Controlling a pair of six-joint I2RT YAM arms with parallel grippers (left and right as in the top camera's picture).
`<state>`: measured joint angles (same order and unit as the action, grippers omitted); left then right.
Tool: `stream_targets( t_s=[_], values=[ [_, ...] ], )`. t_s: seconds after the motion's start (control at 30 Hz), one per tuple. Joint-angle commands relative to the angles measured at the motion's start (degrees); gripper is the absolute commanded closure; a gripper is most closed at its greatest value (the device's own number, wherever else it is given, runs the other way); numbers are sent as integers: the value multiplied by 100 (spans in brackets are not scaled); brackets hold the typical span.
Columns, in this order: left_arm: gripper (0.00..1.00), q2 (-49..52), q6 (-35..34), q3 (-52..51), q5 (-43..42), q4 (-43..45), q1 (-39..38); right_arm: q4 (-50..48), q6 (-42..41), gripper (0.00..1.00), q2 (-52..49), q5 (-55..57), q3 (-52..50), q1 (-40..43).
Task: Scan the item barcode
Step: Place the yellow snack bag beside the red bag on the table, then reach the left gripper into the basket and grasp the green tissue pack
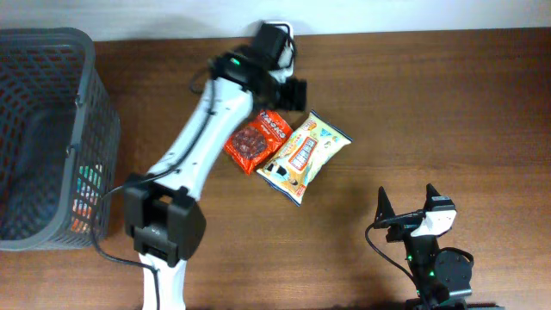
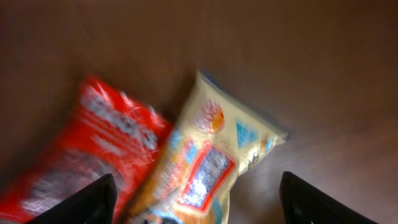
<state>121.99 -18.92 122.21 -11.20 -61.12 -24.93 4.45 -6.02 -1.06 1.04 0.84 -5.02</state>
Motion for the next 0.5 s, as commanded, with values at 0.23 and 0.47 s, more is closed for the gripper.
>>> stream_targets(
  t_s=[0.23,0.47],
  values=[
    [12,-960,874,2809,1554,-1967,3915,11,-20,2,31,9,-52,17],
    [2,-946,590,2197,1547,-3134,5960,11,-22,1,31,9,-52,17]
  ],
)
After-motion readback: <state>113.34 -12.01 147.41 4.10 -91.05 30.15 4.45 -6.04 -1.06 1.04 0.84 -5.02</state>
